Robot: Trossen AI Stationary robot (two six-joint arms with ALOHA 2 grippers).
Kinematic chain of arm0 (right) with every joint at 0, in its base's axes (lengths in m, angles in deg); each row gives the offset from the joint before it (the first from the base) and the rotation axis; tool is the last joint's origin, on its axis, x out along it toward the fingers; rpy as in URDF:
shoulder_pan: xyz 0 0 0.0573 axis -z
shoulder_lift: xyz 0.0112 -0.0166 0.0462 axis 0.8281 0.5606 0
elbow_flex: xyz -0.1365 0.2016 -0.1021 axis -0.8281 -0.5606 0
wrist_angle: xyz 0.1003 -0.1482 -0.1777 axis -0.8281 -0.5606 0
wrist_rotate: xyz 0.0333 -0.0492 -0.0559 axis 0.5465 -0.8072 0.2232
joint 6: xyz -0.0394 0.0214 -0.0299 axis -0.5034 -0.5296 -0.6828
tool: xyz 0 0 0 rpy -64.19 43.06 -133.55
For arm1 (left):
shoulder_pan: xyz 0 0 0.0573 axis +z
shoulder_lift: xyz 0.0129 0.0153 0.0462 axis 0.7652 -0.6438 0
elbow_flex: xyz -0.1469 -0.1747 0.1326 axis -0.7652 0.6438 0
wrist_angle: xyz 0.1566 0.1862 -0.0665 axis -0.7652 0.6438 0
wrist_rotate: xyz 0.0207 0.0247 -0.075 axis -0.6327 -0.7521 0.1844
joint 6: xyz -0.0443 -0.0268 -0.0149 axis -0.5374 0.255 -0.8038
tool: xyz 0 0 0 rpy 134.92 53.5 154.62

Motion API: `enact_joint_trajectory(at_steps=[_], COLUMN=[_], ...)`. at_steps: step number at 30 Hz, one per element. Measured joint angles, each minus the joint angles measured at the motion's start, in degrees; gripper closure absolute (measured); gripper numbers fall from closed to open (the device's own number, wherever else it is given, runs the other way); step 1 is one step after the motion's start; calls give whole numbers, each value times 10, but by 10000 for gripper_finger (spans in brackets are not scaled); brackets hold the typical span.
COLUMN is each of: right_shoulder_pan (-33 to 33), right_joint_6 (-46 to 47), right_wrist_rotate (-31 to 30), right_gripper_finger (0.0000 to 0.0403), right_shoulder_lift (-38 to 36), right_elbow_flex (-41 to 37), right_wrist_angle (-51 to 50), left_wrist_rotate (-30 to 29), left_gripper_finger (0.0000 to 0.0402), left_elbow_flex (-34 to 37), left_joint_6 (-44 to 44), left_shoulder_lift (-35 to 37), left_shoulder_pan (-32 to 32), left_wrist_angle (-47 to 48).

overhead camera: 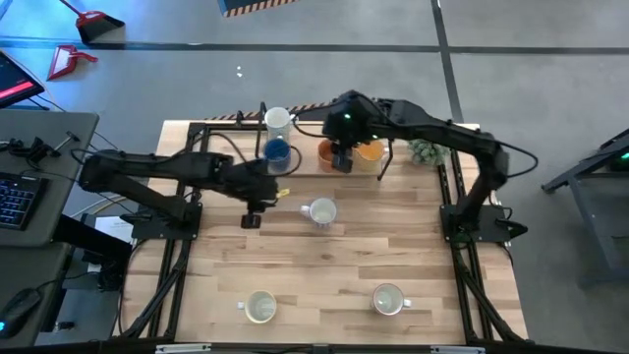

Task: Place coffee mugs
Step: Adjust the orange mug on the shelf

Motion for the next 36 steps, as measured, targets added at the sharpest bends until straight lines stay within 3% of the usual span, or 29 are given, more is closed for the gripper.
enact_joint_trajectory(at_steps=[5, 10, 14, 21, 36], right_shoulder_pan=[-2, -2, 7, 53, 103], right_joint_6=[-7, 0, -6, 55, 20], right_wrist_rotate=[0, -11, -9, 17, 14], right_gripper_finger=[270, 270, 270, 270, 270], right_shoulder_lift=[71, 103, 104, 136, 227], right_elbow_flex=[103, 162, 166, 166, 165], right_wrist_angle=[-7, -13, -24, -92, -117], left_wrist_rotate=[0, 5, 4, -5, -2], left_gripper_finger=[282, 282, 282, 282, 282], left_elbow_flex=[28, 28, 28, 28, 28], left_joint_6=[42, 120, 75, 80, 61], left_shoulder_lift=[58, 72, 72, 72, 71], left_shoulder_pan=[3, 9, 9, 10, 10], left_wrist_angle=[2, -9, -9, -1, 21])
